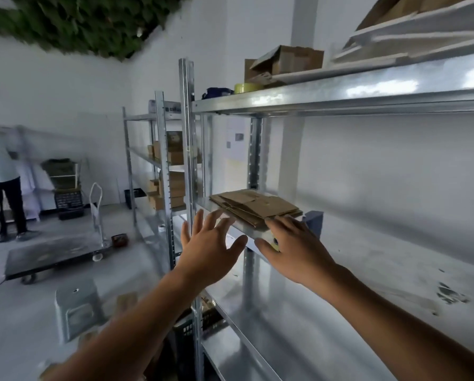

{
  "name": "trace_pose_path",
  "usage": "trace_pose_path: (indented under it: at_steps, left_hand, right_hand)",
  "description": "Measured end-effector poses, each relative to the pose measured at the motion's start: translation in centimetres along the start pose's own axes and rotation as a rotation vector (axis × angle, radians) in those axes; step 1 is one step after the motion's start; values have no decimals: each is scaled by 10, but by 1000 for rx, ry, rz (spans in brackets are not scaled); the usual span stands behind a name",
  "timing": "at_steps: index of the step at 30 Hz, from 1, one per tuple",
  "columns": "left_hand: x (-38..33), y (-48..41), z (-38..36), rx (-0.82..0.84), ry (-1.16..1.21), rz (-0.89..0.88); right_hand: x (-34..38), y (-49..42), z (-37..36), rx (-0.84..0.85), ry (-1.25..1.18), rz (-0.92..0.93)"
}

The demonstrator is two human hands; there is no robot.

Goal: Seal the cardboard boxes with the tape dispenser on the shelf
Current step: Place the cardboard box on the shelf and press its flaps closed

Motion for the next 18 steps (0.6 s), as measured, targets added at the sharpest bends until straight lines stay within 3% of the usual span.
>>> trace_pose_path:
  at_steps: [10,18]
  left_hand:
    - [84,-135,-59,95,3,-39]
    - [120,-232,-105,176,67,-61]
  right_hand:
    - [-23,-131,-69,115,-23,-135]
    - [-53,-178,-98,194,34,-241]
Point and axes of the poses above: each hand's wrist, its own y-axis away from the middle knuckle, its own z-axis out of the back of the hand, x = y × z, the point moved 1 cm from there along -y, towards the middle knuckle, and after that the axes turned 2 degrees about y, right-handed, at the moved point
